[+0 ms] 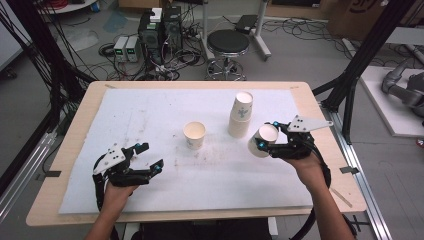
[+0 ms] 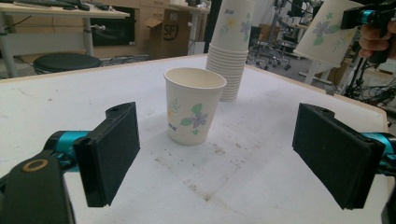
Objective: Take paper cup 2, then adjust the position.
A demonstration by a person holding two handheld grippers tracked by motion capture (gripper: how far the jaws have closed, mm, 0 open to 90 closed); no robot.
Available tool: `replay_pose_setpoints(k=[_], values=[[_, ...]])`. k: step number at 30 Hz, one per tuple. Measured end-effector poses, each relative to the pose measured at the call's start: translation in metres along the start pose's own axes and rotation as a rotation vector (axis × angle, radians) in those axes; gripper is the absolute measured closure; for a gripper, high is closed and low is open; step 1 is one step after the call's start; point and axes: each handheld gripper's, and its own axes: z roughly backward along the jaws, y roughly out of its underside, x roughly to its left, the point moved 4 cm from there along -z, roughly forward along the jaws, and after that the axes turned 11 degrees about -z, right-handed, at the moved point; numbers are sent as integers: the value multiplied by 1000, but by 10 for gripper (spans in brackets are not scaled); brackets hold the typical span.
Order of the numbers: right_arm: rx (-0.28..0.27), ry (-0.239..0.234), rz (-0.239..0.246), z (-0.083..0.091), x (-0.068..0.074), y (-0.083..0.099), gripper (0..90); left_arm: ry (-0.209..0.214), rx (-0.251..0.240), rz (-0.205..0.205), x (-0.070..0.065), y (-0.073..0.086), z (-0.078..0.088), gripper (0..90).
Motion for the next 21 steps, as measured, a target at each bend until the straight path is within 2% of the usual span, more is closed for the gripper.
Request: replay_pose_setpoints(k=[6, 14, 21], values=[[2, -6, 10, -2, -1, 6, 348, 26, -25, 2, -1, -2, 0, 148], [2, -50, 18, -5, 3, 14, 347, 54, -32, -7, -6, -4, -6, 148], [-2, -69, 4, -9, 7, 20, 347, 80, -37, -15, -11, -6, -8, 146]])
